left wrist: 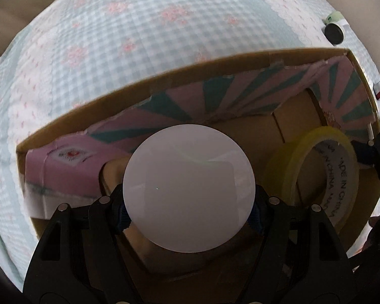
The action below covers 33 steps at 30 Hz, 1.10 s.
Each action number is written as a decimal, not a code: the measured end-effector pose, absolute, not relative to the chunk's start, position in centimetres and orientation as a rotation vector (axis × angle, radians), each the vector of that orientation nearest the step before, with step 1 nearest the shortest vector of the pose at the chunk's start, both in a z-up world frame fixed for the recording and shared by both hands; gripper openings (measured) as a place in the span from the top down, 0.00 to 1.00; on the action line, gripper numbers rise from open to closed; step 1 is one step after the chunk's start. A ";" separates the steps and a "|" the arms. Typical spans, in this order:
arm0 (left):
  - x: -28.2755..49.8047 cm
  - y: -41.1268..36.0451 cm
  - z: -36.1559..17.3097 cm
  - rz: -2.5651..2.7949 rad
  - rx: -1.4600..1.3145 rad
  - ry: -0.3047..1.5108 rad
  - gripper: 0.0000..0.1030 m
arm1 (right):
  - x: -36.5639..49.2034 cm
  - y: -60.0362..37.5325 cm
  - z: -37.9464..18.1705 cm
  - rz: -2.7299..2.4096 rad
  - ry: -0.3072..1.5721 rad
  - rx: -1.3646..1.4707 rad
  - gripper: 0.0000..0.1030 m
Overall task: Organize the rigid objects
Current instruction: 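Carry the white jar and tape roll into the cardboard box with both tools, then open both tools to release the jar and tape, then lift away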
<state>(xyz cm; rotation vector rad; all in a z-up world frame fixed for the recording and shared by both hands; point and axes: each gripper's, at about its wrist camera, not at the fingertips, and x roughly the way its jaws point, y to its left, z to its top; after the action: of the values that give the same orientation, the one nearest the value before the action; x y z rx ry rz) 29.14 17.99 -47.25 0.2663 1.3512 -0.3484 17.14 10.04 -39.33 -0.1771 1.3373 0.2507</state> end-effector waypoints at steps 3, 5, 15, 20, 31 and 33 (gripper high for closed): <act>29.4 18.1 -46.4 -0.344 0.241 1.333 0.34 | 17.6 9.6 -39.7 0.251 1.355 -0.156 0.05; 29.5 18.3 -45.9 -0.345 0.224 1.327 0.05 | 17.7 9.4 -40.0 0.251 1.362 -0.143 0.05; 29.4 18.5 -45.7 -0.348 0.198 1.298 0.00 | 17.5 9.2 -39.7 0.285 1.315 -0.149 0.00; 30.0 18.6 -46.0 -0.351 0.200 1.298 0.00 | 17.5 9.6 -39.1 0.290 1.307 -0.179 0.00; 28.7 20.5 -42.1 -0.345 0.151 1.280 0.00 | 16.2 9.7 -36.7 0.258 1.310 -0.139 0.00; 27.7 21.0 -39.9 -0.333 0.133 1.265 0.00 | 16.1 9.6 -35.3 0.257 1.304 -0.138 0.00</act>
<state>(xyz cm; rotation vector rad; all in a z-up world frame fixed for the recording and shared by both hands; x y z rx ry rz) 27.73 21.02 -39.93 0.1331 1.2651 -0.3331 16.08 9.60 -35.33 -0.1381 1.3036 0.2572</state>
